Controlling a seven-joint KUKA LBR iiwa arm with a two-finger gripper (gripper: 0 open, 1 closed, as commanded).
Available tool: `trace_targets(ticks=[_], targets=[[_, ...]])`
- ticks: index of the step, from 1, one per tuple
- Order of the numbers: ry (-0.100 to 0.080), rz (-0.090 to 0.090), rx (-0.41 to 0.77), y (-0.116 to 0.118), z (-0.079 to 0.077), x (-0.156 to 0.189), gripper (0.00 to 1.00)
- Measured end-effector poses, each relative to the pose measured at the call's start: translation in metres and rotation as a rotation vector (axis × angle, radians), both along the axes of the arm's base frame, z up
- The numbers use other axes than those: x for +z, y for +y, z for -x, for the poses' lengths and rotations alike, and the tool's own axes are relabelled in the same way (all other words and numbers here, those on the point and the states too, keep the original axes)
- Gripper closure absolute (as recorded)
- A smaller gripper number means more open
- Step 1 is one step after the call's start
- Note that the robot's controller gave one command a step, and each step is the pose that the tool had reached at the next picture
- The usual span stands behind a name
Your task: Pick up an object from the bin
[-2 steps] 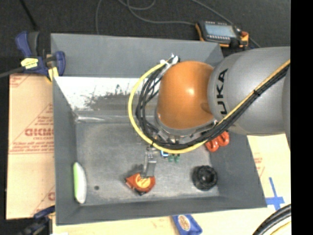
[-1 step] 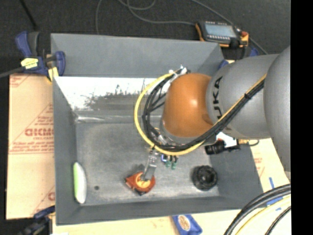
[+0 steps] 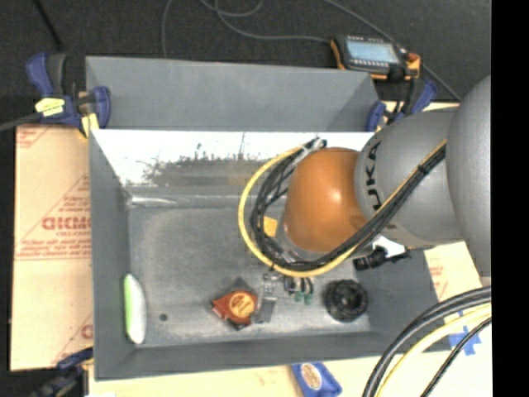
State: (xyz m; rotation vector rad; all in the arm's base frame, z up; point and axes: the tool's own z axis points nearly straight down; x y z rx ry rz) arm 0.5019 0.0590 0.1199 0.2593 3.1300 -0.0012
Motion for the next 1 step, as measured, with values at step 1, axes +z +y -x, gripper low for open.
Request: trace_targets(ticks=[1], targets=[[0.004,0.0,0.062,0.0059,0.0113,-0.043,0.0]])
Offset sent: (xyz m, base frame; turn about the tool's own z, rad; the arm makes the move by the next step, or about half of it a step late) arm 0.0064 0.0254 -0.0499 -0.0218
